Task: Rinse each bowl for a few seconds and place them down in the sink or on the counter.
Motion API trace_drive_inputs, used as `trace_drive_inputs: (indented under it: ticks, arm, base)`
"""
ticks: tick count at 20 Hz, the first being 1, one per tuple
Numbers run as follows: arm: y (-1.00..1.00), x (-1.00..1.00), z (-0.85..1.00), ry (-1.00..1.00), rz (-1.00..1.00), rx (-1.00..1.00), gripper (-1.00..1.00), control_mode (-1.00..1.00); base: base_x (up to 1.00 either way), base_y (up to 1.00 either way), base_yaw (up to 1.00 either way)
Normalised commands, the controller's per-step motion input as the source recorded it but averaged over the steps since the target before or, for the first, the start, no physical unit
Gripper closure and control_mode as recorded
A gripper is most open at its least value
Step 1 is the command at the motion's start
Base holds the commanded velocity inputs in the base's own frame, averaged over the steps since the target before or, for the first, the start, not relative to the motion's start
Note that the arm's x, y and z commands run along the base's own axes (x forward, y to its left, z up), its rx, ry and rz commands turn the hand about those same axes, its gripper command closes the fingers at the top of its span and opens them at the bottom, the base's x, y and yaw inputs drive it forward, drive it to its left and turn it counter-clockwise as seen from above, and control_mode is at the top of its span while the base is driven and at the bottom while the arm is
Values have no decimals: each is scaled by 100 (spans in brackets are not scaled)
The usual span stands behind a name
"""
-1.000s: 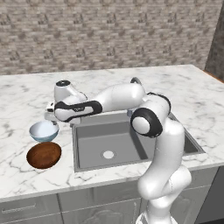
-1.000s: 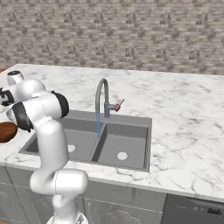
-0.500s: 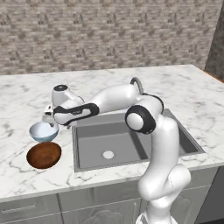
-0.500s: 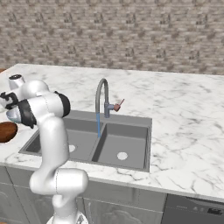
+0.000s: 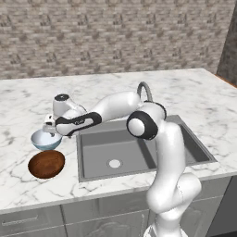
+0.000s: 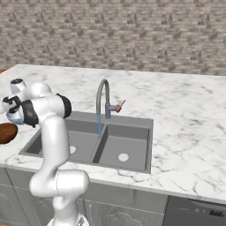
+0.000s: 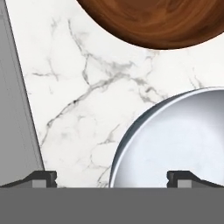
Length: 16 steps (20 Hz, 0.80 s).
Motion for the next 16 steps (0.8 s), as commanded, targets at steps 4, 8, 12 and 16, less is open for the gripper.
trace_drive_inputs:
  ticks: [4,8,12,16]
  arm:
    - [18,25,-21,0,3,1,-100,-100]
    - [19,25,-20,0,3,1,-100,-100]
    - [17,23,-22,0,3,0,-100,-100]
    - [17,22,-23,0,3,1,100,-100]
  base:
    - [0,0,0]
    - [0,0,0]
    - [0,0,0]
    - [0,0,0]
